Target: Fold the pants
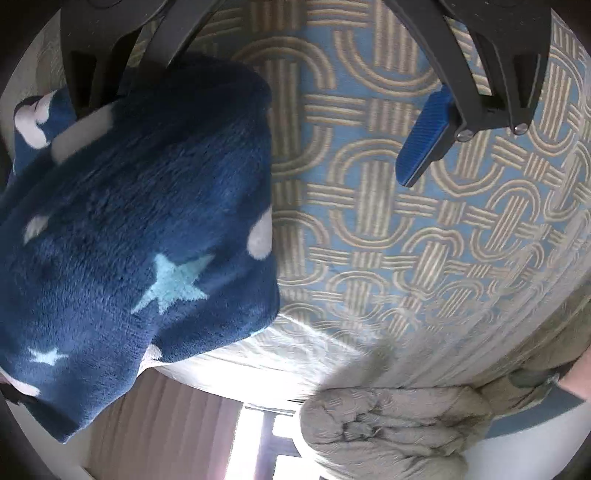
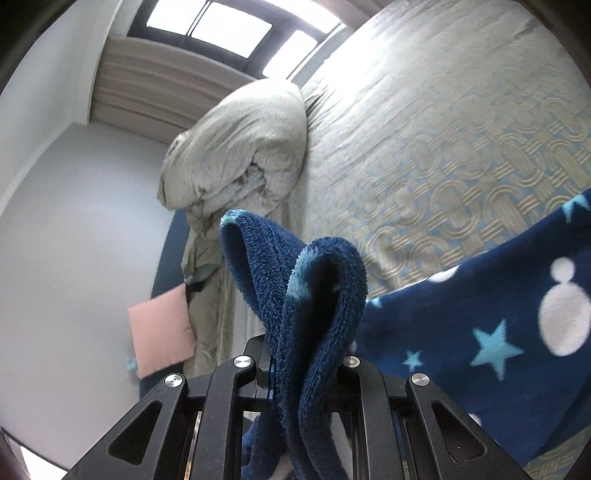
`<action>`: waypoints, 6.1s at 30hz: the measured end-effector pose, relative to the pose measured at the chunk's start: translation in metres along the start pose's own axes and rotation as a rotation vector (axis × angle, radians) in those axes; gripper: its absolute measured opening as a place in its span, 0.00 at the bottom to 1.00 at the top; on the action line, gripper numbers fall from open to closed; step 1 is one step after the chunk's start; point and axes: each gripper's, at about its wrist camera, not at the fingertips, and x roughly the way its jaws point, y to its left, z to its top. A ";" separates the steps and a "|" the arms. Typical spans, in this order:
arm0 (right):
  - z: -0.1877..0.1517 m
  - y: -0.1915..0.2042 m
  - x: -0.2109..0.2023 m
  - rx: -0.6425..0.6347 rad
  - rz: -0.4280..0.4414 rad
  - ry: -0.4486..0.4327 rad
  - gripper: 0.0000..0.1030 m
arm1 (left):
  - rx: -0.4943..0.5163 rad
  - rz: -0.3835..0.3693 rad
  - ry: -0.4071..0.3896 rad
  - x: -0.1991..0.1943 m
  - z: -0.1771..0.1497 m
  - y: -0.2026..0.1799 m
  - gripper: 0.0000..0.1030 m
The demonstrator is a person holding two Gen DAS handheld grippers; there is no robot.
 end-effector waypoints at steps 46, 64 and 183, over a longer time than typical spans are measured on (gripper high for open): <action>-0.093 -0.080 -0.002 -0.237 -0.278 -0.088 0.14 | -0.093 -0.146 0.020 0.008 0.086 -0.034 0.46; -0.123 -0.149 -0.019 -0.181 -0.183 -0.181 0.01 | 0.012 0.208 0.011 0.061 0.069 -0.049 0.80; -0.161 0.025 0.152 -0.628 -0.271 0.101 0.71 | -0.639 -0.204 -0.173 -0.017 -0.016 0.109 0.95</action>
